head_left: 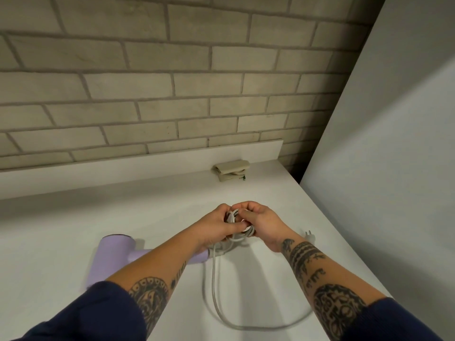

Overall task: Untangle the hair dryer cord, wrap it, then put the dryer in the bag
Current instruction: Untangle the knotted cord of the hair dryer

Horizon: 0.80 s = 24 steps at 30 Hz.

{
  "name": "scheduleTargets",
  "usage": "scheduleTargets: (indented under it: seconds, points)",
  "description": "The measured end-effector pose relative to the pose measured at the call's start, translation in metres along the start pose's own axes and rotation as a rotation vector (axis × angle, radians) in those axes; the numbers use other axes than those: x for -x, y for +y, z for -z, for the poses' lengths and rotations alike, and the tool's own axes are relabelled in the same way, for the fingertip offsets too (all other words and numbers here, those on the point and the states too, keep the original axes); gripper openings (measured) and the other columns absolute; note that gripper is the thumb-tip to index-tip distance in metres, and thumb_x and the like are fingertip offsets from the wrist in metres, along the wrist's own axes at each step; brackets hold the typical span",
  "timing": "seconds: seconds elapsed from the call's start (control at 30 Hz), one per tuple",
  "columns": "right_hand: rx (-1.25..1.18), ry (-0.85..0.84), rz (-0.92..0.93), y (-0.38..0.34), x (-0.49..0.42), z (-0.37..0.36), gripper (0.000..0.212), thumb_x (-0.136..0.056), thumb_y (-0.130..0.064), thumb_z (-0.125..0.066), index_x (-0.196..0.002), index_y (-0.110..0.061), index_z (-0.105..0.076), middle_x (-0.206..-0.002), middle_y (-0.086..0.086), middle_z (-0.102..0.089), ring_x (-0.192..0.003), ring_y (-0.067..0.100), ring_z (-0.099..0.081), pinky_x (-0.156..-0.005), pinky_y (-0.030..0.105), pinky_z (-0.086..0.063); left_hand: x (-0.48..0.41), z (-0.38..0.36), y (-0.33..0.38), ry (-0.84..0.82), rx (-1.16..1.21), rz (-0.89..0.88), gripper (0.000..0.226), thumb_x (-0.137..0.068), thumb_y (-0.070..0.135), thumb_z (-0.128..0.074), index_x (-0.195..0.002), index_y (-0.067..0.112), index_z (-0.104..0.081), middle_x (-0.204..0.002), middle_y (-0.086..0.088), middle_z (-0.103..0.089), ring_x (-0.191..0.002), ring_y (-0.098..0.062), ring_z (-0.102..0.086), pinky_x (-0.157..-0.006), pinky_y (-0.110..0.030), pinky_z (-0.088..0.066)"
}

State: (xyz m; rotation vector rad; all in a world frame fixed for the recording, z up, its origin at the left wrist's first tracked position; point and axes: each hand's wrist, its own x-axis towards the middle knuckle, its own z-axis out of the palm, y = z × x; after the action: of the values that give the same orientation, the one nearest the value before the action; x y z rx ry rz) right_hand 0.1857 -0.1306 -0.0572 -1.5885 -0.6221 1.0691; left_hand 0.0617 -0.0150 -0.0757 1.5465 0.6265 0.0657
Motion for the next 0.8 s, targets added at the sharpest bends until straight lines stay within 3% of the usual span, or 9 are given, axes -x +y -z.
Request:
scheduleTargets:
  seconds: [0.07,0.13,0.27,0.4,0.47,0.63,0.8]
  points:
    - [-0.024,0.009,-0.018,-0.006,0.001,0.001,0.021,-0.098,-0.024,-0.059,-0.107,-0.012,-0.072,-0.09,0.006,-0.073,-0.078,0.019,-0.068,-0.072,0.034,-0.056,-0.003,0.001,0.0,0.047,-0.089,-0.06,0.037,-0.08,0.025,-0.085,-0.103,0.019,-0.057,-0.091,0.001,-0.067,-0.078,-0.01,-0.064,-0.07,-0.029,-0.051]
    - [0.018,0.012,-0.019,-0.012,0.003,0.006,0.025,-0.097,-0.031,-0.062,-0.106,-0.009,-0.069,-0.088,0.008,-0.073,-0.076,0.018,-0.068,-0.07,0.033,-0.057,-0.004,0.001,0.003,0.1,-0.192,-0.122,0.046,-0.071,0.023,-0.091,-0.103,0.022,-0.058,-0.093,0.001,-0.071,-0.079,-0.011,-0.065,-0.071,-0.029,-0.054]
    - [0.265,-0.063,-0.012,-0.01,0.006,0.017,0.019,-0.095,-0.022,-0.067,-0.107,-0.008,-0.066,-0.091,0.013,-0.075,-0.08,0.021,-0.07,-0.083,0.041,-0.058,-0.002,0.001,0.003,0.171,-0.163,-0.17,0.06,-0.059,0.02,-0.097,-0.101,0.034,-0.058,-0.092,0.003,-0.068,-0.072,-0.007,-0.064,-0.06,-0.019,-0.052]
    - [0.12,0.03,-0.05,-0.003,0.008,0.021,0.02,-0.1,-0.014,-0.06,-0.112,0.002,-0.063,-0.087,0.011,-0.071,-0.078,0.023,-0.066,-0.088,0.045,-0.057,0.002,0.003,-0.006,0.115,0.02,-0.148,0.067,-0.057,0.009,-0.093,-0.111,0.035,-0.064,-0.105,-0.002,-0.074,-0.097,-0.025,-0.074,-0.086,-0.043,-0.062]
    - [0.088,0.024,-0.087,-0.001,0.01,0.019,0.019,-0.1,-0.014,-0.059,-0.112,0.0,-0.063,-0.089,0.01,-0.072,-0.079,0.022,-0.067,-0.084,0.041,-0.058,0.004,0.004,-0.009,0.093,0.035,-0.141,0.066,-0.059,0.006,-0.092,-0.114,0.032,-0.065,-0.108,-0.004,-0.075,-0.1,-0.028,-0.074,-0.087,-0.045,-0.061]
    - [0.092,0.051,-0.135,-0.004,0.01,0.014,0.015,-0.092,-0.014,-0.063,-0.106,-0.008,-0.067,-0.09,0.008,-0.072,-0.08,0.023,-0.068,-0.091,0.05,-0.057,0.005,0.002,-0.009,0.082,0.101,-0.128,0.051,-0.067,0.012,-0.093,-0.109,0.025,-0.068,-0.104,-0.007,-0.076,-0.092,-0.021,-0.074,-0.075,-0.034,-0.056]
    - [0.216,0.05,-0.212,-0.019,0.008,0.004,0.016,-0.086,-0.016,-0.069,-0.1,-0.008,-0.066,-0.091,0.012,-0.075,-0.077,0.025,-0.073,-0.077,0.048,-0.063,0.004,-0.003,-0.004,0.064,0.037,-0.084,0.04,-0.069,0.024,-0.092,-0.101,0.022,-0.068,-0.101,-0.006,-0.075,-0.089,-0.017,-0.071,-0.078,-0.031,-0.056]
